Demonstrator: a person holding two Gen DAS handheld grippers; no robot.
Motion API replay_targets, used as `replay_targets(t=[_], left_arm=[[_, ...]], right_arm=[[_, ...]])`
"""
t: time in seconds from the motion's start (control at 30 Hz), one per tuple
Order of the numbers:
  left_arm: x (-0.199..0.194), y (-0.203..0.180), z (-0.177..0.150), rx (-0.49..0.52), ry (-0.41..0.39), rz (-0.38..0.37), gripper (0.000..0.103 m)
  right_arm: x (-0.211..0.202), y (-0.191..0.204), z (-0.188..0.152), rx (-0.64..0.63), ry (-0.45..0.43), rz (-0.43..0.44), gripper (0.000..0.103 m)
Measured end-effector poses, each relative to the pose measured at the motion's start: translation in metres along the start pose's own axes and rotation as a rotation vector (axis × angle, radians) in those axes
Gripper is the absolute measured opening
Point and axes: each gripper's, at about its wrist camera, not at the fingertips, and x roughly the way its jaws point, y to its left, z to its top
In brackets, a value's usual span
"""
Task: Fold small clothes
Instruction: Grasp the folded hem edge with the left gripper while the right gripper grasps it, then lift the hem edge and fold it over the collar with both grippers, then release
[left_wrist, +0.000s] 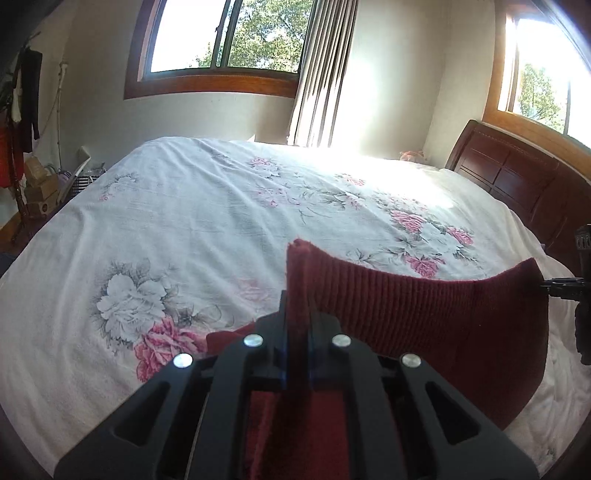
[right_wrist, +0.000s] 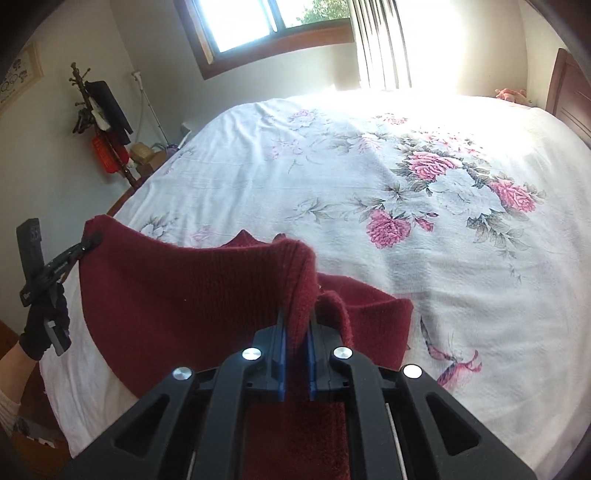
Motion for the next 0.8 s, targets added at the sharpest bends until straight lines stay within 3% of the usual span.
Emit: replay_targets(t=[0.13, 0.33, 0.43, 0.5, 0.63, 0.73, 0.8], left_arm=[[0.049, 0.0, -0.003, 0.011, 0.071, 0.032, 0.005], [0.107, 0.015, -0.032, -0.005, 0.229, 0.1, 0.007], [0.122, 0.027, -0.044, -0.021, 0.299, 0.134, 0.011], [0.12, 0.037, -0.045, -0.044, 0.305, 0.152, 0.014], [0.081, 0.05, -0.033, -0.14, 0.205, 0.129, 0.01], [0.045, 0.03, -0.034, -0.073, 0.169, 0.063, 0.01], [0.025, 0.009, -0.042, -0.019, 0.186, 0.01, 0.017]], right_arm=[[0.055, -0.019, 0.017, 0.043, 0.076, -0.032, 0.008], [0.119, -0.032, -0.006, 0.061, 0.184, -0.103, 0.009], [0.133, -0.04, -0.012, 0.085, 0.212, -0.13, 0.021], [0.133, -0.044, -0.013, 0.107, 0.223, -0.121, 0.037], [0.097, -0.044, -0.017, 0.11, 0.176, -0.058, 0.046], [0.06, -0.042, -0.035, 0.122, 0.168, -0.017, 0.055], [0.039, -0.041, -0.057, 0.133, 0.188, -0.013, 0.059]])
